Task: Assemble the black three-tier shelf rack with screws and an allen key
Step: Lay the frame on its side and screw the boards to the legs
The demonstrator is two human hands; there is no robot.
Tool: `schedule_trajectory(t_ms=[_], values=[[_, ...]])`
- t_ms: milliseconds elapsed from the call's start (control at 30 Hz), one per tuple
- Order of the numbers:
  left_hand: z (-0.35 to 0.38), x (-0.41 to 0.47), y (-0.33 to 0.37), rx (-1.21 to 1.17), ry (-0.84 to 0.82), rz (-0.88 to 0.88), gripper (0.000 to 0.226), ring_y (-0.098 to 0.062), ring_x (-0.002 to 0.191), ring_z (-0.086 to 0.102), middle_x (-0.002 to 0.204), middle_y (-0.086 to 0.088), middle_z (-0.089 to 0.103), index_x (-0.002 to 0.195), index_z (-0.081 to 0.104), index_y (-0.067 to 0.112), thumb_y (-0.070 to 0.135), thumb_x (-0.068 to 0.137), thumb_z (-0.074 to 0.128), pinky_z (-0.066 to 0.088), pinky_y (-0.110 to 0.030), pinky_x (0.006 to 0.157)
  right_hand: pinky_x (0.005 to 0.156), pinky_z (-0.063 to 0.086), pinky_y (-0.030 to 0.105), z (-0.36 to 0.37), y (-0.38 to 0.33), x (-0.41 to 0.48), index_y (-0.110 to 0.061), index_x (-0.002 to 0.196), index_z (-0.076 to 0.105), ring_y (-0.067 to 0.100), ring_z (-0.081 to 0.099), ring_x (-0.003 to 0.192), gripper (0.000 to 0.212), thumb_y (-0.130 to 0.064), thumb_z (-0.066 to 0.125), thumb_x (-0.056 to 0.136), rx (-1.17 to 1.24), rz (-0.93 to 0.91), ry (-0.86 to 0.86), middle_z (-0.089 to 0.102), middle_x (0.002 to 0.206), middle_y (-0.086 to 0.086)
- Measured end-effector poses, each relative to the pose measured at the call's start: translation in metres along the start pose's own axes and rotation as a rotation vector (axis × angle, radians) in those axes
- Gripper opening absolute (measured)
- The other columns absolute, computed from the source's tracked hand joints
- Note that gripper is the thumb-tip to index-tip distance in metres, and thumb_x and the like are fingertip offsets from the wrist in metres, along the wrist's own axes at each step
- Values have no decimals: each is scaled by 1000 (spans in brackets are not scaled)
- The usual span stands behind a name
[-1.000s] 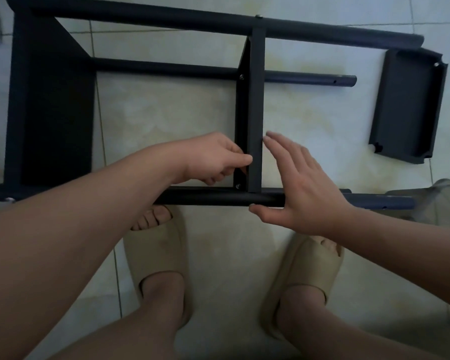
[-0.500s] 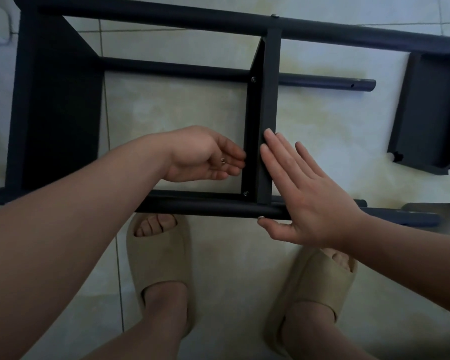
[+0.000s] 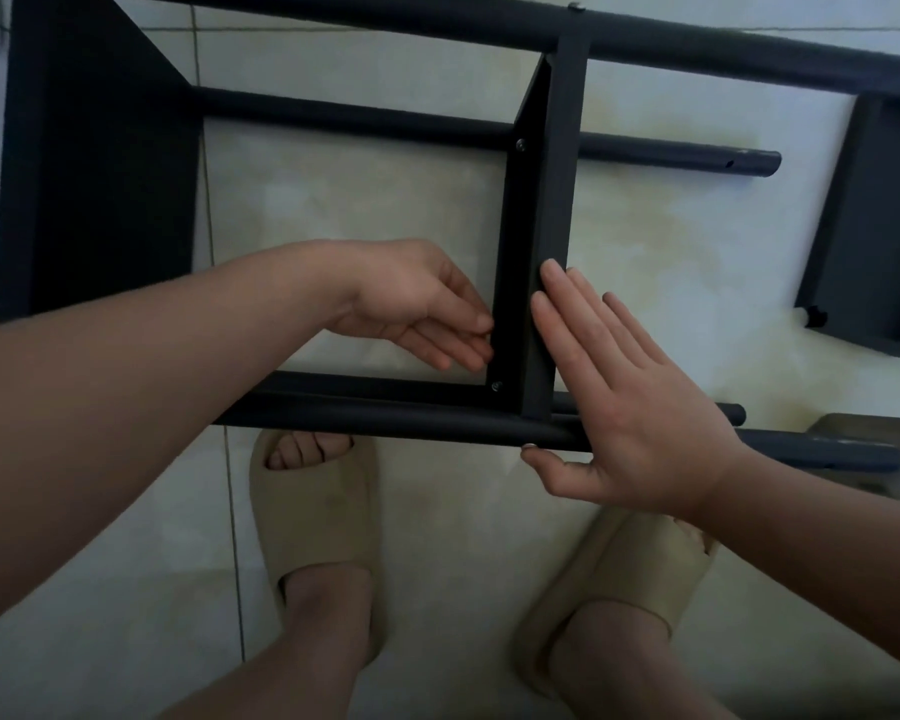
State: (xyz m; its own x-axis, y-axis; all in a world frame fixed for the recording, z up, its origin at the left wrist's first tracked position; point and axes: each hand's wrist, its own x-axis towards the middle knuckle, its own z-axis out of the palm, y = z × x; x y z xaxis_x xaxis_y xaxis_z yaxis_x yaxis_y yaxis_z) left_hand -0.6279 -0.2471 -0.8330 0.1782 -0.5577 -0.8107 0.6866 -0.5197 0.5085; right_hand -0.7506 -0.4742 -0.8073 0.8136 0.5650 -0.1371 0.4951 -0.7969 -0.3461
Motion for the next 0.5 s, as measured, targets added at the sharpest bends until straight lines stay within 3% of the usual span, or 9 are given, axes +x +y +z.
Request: schedule_trajectory(t_ms=[133, 333, 500], values=[[3, 8, 9, 87, 12, 43, 6, -7, 67, 68, 77, 0, 73, 95, 70, 11, 15, 91, 69, 54, -18, 61, 121, 26, 57, 1, 0, -1, 2, 159, 16, 33, 7, 157, 100, -62, 53, 91, 2, -1, 3, 5, 169, 18], [7, 11, 11, 131, -89, 36, 12, -10, 71, 67, 81, -2, 73, 94, 68, 16, 5, 93, 64, 56, -24, 71, 121, 27, 57, 1, 0, 0, 1, 160, 16, 34, 7, 157, 101, -63, 53, 91, 2, 0, 6, 5, 169, 18], [11, 12, 9, 164, -106, -12, 13, -12, 70, 66, 78, -5, 70, 93, 70, 12, 1, 90, 66, 57, -24, 68, 122, 26, 56, 1, -1, 0, 1, 160, 15, 34, 7, 157, 101, -64, 51, 91, 0, 3, -3, 5, 169, 18]])
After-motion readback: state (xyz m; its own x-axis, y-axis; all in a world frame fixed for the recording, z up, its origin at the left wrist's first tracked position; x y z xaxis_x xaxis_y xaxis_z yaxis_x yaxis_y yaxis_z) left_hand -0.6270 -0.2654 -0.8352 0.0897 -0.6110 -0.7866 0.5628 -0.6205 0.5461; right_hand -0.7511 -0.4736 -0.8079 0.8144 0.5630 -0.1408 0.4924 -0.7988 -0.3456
